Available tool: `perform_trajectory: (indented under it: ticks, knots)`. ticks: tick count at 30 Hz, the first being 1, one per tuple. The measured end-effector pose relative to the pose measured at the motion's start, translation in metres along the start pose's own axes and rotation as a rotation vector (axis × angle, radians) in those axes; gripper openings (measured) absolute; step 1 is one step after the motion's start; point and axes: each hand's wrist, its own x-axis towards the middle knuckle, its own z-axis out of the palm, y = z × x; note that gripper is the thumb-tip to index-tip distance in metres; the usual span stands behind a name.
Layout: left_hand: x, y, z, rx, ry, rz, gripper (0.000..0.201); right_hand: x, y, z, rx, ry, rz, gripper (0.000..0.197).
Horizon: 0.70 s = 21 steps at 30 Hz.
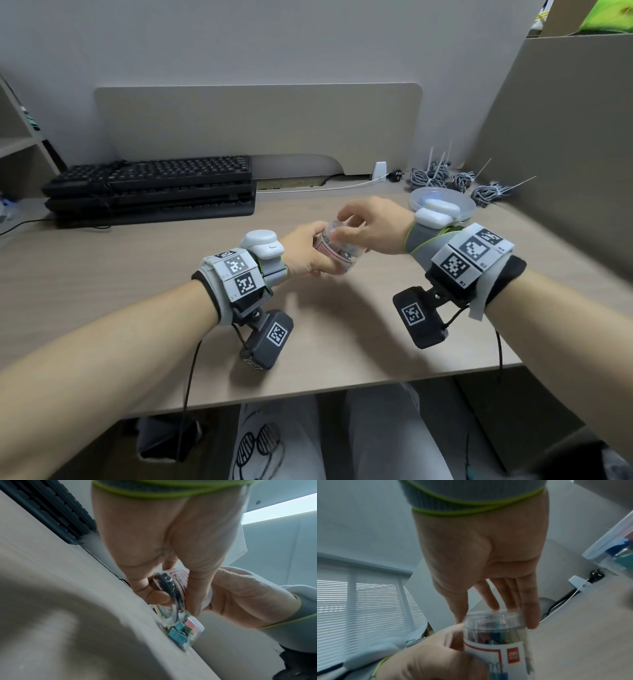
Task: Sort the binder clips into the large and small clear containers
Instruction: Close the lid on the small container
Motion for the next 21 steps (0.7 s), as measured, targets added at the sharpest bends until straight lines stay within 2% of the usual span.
perform_trajectory:
  ticks: [3,5,9,12,14,18,21]
  knots:
    - [0.003,0.000,0.004,-0.022,0.015,0.030,0.056,-0.002,-0.005,0.003,-0.067,0.071,0.090,0.053]
    - [0.003,0.000,0.006,-0.036,0.000,0.025,0.054,-0.002,-0.004,0.000,-0.094,0.089,0.113,0.062]
    - [0.003,0.005,0.003,-0.050,0.008,-0.025,0.056,-0.005,0.002,-0.005,0.057,-0.005,0.072,0.058]
    - [0.006,0.008,0.005,-0.014,0.011,-0.028,0.037,-0.004,0.005,-0.001,-0.062,0.038,0.046,0.055]
    - [0.009,0.008,0.012,0.014,0.004,-0.025,0.036,-0.002,0.010,0.002,-0.119,0.043,0.076,0.055]
    - [0.016,0.011,0.027,0.033,-0.023,-0.033,0.054,-0.006,0.021,-0.003,-0.059,0.041,0.156,0.051]
    - [0.028,0.017,0.044,0.114,-0.112,-0.041,0.063,-0.018,0.043,-0.010,0.010,0.043,0.236,0.050]
